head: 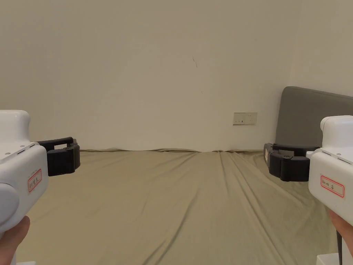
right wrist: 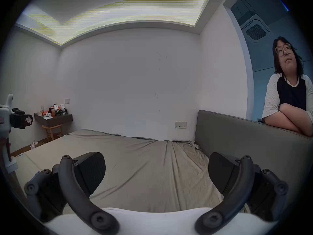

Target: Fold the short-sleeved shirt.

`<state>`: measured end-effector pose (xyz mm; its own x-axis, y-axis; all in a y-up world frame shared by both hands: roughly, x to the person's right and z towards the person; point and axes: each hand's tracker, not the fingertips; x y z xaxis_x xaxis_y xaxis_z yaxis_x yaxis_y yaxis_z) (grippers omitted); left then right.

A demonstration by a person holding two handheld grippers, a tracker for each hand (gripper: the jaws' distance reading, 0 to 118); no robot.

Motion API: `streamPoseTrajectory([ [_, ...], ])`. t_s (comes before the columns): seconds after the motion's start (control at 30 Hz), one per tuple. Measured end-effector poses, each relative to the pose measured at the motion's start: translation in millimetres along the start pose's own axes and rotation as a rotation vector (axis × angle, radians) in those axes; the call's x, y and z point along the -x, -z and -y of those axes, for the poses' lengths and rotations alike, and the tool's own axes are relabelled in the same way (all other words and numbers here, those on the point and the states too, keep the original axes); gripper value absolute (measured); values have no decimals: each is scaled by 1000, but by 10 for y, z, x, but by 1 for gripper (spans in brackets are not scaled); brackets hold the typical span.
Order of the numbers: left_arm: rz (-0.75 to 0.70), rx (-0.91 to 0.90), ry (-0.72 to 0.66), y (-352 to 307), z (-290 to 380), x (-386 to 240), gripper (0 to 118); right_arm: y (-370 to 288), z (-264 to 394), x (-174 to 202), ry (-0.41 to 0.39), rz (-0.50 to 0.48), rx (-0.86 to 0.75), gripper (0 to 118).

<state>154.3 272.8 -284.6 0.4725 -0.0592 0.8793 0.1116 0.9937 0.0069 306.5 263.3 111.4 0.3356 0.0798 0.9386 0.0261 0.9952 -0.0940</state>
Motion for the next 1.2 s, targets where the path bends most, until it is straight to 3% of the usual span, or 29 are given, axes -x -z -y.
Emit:
streamPoseTrajectory([
  [0.7, 6, 2, 2, 3, -19, -21, 114, 16, 16, -32, 13, 2, 9, 118],
  [1.2, 20, 14, 7, 15, -2, -35, 114, 25, 37, -4, -19, 5, 11, 118],
])
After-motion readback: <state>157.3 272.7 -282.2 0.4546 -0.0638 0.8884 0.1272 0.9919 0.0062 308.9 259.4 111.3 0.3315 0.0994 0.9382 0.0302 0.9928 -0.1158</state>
